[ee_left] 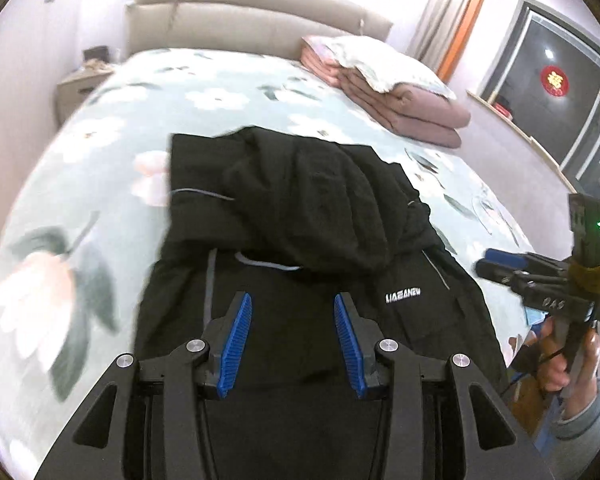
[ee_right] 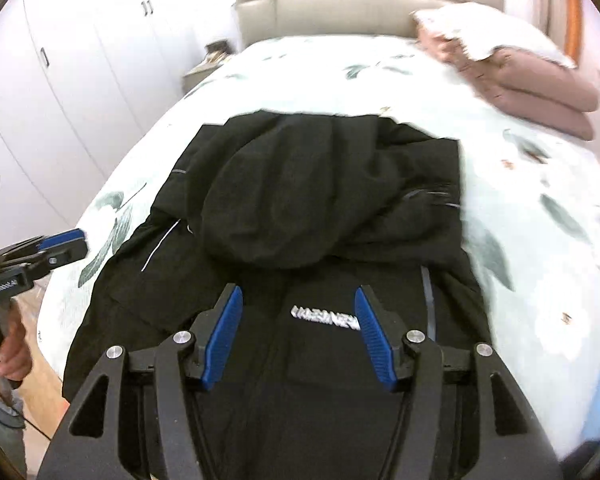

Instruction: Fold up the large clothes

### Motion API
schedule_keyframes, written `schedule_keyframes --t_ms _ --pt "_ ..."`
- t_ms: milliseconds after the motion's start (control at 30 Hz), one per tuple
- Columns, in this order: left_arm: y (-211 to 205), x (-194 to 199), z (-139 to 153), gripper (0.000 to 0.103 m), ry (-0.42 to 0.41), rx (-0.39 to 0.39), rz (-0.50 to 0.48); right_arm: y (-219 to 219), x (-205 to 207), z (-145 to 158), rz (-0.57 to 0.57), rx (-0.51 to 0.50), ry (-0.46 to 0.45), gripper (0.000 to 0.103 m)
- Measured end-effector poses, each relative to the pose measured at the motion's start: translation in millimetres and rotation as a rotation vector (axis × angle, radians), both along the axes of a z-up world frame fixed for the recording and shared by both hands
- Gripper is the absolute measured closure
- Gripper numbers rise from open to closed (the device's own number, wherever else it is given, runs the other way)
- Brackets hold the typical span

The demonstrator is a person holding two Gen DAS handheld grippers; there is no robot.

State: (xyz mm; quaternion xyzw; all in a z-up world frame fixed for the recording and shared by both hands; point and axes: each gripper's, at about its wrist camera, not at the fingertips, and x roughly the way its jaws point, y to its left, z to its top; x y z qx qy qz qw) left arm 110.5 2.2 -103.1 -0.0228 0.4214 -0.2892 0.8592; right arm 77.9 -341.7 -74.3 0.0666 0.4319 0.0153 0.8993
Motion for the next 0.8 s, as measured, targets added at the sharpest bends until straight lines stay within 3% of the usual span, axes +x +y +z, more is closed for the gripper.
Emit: schedule_keyframes --t_ms 133,233,333,567,667,800 --pt "40 -22 7 0.058 0.001 -0.010 0.089 -8 -34 15 -0.043 -0.006 -0.022 0.041" --pt "67 -26 -6 0.056 0.051 -0.048 0.164 -22 -57 16 -0.090 0.005 -0.005 0.041" --pt "89 -31 -24 0.054 0.083 -0.036 0.237 -33 -70 7 -0.129 -0.004 0.028 0.041" --pt "118 -28 -92 0.053 0.245 0.001 0.324 -66 -92 -42 -0.211 0.014 0.137 0.041" --pt "122 -26 -120 0.053 0.318 -0.017 0.319 -85 -96 -65 -0.246 0.034 0.174 0.041" --pt "115 -28 -143 0.053 0.358 0.020 0.308 -106 -99 -91 -0.279 0.055 0.206 0.041"
